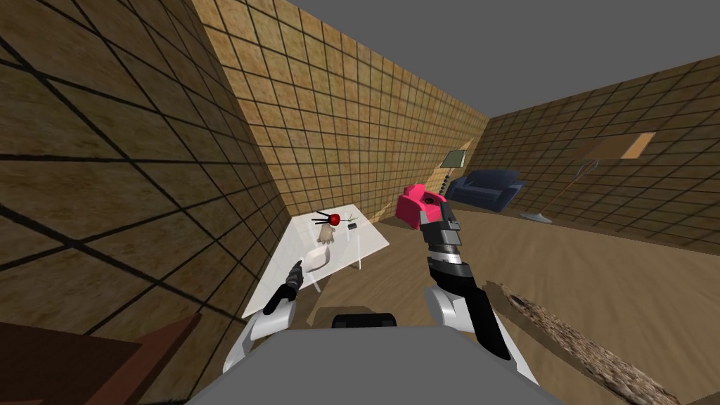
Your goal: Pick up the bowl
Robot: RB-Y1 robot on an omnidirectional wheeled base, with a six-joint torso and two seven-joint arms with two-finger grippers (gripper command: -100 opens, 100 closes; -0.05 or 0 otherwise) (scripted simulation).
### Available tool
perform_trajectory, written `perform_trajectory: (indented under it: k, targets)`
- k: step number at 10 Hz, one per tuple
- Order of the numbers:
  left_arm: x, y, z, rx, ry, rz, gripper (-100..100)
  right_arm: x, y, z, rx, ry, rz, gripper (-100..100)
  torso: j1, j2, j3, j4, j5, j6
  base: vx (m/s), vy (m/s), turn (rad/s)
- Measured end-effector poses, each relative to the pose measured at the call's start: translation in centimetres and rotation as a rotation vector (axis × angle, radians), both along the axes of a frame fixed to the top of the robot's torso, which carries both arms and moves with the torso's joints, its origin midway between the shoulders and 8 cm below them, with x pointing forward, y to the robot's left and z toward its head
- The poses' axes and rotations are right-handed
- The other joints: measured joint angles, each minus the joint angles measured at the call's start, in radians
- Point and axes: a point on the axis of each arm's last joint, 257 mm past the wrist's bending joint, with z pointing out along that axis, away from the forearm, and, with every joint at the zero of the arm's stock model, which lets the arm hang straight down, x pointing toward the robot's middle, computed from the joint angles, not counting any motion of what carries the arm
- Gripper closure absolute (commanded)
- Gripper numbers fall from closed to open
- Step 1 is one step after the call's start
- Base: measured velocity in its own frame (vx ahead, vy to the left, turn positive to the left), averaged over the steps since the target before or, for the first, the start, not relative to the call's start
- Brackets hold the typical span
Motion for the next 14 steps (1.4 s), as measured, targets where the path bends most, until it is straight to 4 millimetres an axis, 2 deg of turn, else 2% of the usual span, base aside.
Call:
perform_trajectory:
  k: [3,6,7,8,9,13,14]
  targets:
    - [-1.4,-0.1,-3.1,-0.047,0.081,0.022,-100,0.0,0.0,0.0,0.000,0.000,0.000,0,0.000,0.000,0.000,0.000,0.000,0.000,0.128,-0.079,0.040]
    - [-3.8,-0.9,-7.7,-0.113,0.180,0.047,-100,0.0,0.0,0.0,0.000,0.000,0.000,0,0.000,-0.003,-0.002,-0.001,0.000,0.000,0.144,-0.071,0.023]
    - [-4.2,-1.2,-8.0,-0.122,0.193,0.050,-100,0.0,0.0,0.0,0.000,0.000,0.000,0,0.001,0.000,0.000,0.000,0.000,0.000,0.037,-0.014,0.003]
    - [-4.2,-1.3,-8.0,-0.124,0.196,0.050,0,0.0,0.0,0.0,0.000,0.000,0.000,0,0.004,0.004,0.002,0.001,0.000,0.000,0.009,-0.004,0.000]
    - [-4.2,-1.3,-8.0,-0.123,0.195,0.050,-100,0.0,0.0,0.0,0.000,0.000,0.000,0,0.005,0.006,0.003,0.001,0.001,0.000,0.033,0.013,0.024]
    - [-4.0,-1.6,-9.3,-0.124,0.194,0.045,-100,0.0,0.0,0.0,0.000,0.000,0.000,0,0.007,0.005,0.003,0.001,0.001,0.000,0.039,0.021,0.011]
    - [-3.9,-1.6,-9.3,-0.123,0.192,0.044,100,0.0,0.0,0.0,0.000,0.000,0.000,0,0.006,0.006,0.003,0.001,0.001,0.000,0.000,0.000,0.000]
